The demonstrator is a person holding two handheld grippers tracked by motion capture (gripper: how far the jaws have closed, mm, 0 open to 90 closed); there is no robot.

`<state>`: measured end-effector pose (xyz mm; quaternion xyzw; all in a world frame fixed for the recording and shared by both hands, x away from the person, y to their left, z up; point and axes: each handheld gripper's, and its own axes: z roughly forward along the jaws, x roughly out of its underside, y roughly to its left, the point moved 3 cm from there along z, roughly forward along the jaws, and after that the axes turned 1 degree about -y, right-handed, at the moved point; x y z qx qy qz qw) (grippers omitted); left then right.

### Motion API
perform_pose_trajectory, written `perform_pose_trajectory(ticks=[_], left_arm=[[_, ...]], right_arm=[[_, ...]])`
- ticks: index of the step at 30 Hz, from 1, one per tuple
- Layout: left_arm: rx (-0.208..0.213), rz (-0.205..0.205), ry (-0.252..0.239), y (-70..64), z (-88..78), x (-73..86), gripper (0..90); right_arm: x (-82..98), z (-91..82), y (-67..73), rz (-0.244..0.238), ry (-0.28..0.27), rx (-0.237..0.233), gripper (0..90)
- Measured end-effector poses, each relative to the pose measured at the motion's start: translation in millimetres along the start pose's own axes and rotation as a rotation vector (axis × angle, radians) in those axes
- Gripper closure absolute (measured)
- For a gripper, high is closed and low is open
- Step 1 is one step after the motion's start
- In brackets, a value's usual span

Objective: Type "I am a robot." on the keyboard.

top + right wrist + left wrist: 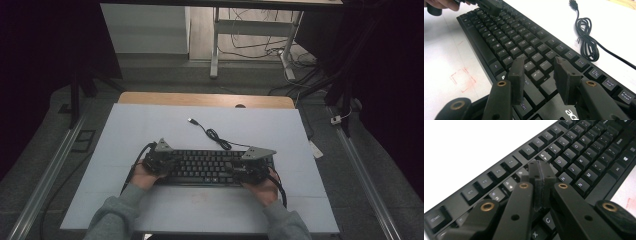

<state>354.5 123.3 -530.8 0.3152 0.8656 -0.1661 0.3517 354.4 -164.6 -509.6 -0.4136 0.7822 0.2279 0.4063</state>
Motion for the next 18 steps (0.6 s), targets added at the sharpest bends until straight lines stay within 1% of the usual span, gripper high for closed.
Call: perform_pose_trajectory(ticks=[7, 12, 18], left_arm=[[-0.001, 0.013, 0.02, -2.8, 8.6, -4.2, 88.6], [-0.004, 0.02, 0.034, -3.4, 10.7, -3.7, 88.6], [-0.008, 0.019, 0.046, -1.8, 13.0, -2.4, 88.6]], right_arm=[[0.1, 0.2, 0.0, -0.001, -0.002, 0.001, 60.7], [0.0, -0.3, -0.5, -0.004, -0.001, 0.004, 60.6], [0.0, 0.0, -0.5, -0.006, 0.001, 0.005, 60.5]])
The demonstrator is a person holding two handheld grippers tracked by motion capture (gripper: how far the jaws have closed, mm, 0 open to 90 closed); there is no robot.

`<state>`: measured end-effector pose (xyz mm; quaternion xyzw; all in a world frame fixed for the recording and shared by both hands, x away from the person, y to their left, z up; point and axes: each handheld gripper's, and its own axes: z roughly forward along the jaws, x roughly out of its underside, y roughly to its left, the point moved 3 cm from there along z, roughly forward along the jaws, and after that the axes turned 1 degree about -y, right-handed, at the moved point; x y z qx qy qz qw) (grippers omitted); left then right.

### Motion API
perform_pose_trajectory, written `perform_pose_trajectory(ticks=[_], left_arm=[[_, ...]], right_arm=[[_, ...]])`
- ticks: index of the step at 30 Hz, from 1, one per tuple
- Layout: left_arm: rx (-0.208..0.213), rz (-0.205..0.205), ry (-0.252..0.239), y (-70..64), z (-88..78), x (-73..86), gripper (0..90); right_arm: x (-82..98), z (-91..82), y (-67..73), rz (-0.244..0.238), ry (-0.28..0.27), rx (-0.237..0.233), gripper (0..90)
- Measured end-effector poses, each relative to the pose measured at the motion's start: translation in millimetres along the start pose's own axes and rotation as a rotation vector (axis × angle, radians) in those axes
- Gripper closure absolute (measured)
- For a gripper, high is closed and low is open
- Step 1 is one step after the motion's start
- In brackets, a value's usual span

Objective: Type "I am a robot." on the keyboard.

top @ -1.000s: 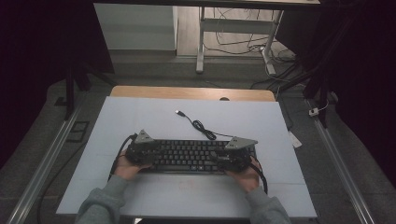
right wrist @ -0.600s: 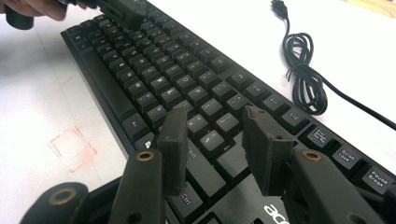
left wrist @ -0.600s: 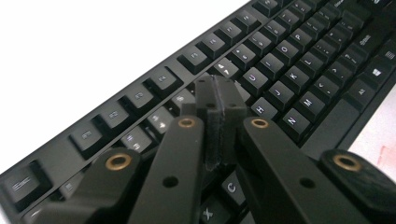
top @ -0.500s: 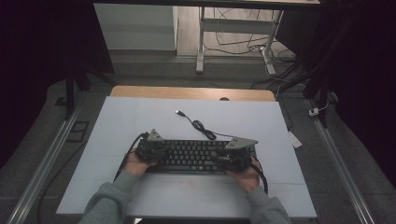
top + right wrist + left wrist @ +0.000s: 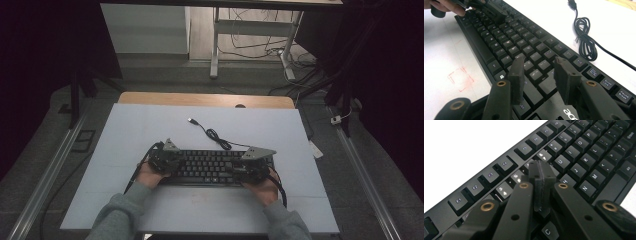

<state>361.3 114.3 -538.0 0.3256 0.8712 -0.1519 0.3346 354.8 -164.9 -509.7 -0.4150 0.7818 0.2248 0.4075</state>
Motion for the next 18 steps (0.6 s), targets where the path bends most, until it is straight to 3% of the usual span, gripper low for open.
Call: perform_pose_trajectory(ticks=[18], left_arm=[[-0.009, 0.019, 0.003, -2.9, 0.4, 0.0, 88.7]], right_arm=[[-0.2, 0.0, 0.0, 0.001, -0.002, 0.001, 60.3]])
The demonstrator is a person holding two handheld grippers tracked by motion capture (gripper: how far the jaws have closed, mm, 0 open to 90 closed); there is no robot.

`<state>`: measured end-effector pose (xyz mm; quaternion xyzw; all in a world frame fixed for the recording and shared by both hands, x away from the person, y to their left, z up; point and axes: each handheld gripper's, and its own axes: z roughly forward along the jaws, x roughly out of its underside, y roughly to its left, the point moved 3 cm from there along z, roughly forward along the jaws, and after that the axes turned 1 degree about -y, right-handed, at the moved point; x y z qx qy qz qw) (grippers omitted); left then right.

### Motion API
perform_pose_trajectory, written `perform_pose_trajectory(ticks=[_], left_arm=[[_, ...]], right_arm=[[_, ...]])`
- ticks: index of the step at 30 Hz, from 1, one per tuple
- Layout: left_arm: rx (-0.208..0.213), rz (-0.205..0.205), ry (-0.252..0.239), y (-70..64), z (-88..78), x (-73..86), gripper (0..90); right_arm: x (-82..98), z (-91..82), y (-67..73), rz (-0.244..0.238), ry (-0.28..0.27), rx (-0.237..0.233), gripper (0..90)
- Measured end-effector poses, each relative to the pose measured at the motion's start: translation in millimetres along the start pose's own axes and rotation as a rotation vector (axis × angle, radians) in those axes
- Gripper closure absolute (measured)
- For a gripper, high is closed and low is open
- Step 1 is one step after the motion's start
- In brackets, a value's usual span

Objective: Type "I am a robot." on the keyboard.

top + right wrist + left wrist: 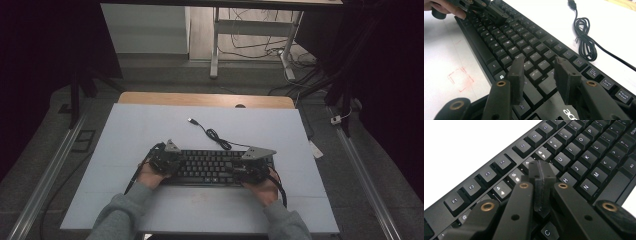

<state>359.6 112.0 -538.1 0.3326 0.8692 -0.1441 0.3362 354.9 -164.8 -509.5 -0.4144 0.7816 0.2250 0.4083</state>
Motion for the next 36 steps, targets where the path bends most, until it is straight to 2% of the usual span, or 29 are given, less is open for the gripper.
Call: perform_pose_trajectory(ticks=[6, 9, 14, 18, 21, 30, 36], left_arm=[[0.016, -0.018, -0.071, -0.4, -20.6, -3.0, 87.9], [0.028, -0.035, -0.1, -1.7, -32.4, -2.2, 78.8], [0.021, -0.039, -0.134, -5.0, -49.7, 1.5, 59.1], [0.008, -0.054, -0.143, -4.7, -57.2, 7.9, 47.4], [0.01, -0.068, -0.137, -4.0, -58.8, 14.3, 41.8], [0.004, -0.091, -0.136, 0.9, -65.3, 31.4, 35.9], [0.0, -0.089, -0.13, 1.2, -64.5, 32.7, 34.5]], right_arm=[[-0.3, -1.0, -0.5, 0.0, -0.002, 0.003, 60.3], [-0.4, -1.4, -0.4, 0.002, -0.005, 0.0, 60.3], [-0.4, -2.2, -0.1, 0.004, -0.007, 0.0, 60.2], [-0.4, -3.1, -0.6, 0.008, -0.011, -0.001, 60.1], [-0.1, -3.5, -0.6, 0.011, -0.014, -0.001, 59.9], [-0.5, -6.4, -1.4, 0.009, -0.02, 0.005, 59.5], [-0.9, -8.4, -1.9, 0.007, -0.021, 0.004, 59.3]])
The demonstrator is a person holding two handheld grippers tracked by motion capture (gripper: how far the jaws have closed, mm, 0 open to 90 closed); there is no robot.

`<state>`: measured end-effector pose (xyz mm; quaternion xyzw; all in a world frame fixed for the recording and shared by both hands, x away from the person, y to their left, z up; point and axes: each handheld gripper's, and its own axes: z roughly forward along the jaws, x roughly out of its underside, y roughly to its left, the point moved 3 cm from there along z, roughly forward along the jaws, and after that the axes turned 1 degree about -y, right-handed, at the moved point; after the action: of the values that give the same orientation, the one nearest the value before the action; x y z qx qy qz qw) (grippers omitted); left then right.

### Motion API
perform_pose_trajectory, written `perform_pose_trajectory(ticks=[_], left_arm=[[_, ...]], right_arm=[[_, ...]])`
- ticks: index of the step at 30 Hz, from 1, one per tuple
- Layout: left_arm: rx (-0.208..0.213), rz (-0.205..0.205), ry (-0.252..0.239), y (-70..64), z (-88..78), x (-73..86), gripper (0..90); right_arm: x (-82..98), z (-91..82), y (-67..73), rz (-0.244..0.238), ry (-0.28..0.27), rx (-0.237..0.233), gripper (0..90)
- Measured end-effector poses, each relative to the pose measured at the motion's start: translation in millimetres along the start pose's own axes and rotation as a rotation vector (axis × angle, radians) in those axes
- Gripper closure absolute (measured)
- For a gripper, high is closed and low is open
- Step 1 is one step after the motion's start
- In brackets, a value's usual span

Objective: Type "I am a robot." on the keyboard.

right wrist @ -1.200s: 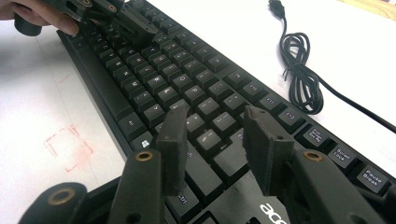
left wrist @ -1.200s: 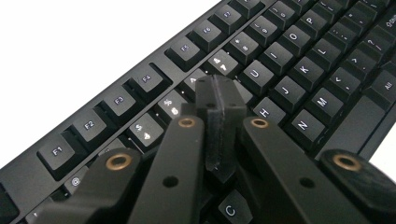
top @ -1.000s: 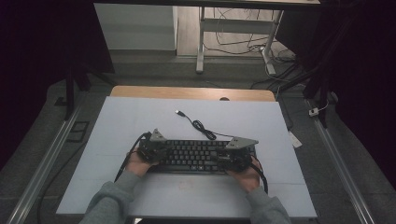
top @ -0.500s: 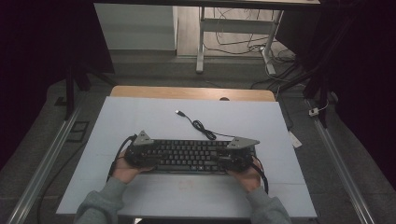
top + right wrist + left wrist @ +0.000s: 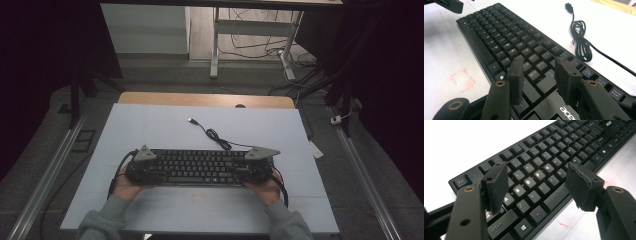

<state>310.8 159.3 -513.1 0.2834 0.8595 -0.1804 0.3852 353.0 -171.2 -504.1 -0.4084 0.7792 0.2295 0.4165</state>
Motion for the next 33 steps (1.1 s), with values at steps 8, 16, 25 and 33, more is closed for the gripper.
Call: perform_pose_trajectory(ticks=[8, 16, 25, 33], left_arm=[[0.006, 0.004, 0.009, 0.0, 1.8, 0.5, 33.8], [0.004, 0.008, 0.015, 0.0, 2.9, 0.9, 33.4], [0.005, 0.007, 0.023, 0.1, 5.0, 2.2, 32.9], [0.007, 0.008, 0.032, 0.1, 6.4, 3.2, 32.7]], right_arm=[[-0.7, -0.6, 0.5, -0.001, 0.001, 0.003, 59.2], [-2.9, 1.7, 3.5, -0.005, 0.001, -0.007, 59.1], [-16.9, 13.9, 17.2, -0.012, 0.016, -0.08, 76.2], [-25.5, 37.3, 29.9, -0.031, 0.088, -0.129, 89.6]])
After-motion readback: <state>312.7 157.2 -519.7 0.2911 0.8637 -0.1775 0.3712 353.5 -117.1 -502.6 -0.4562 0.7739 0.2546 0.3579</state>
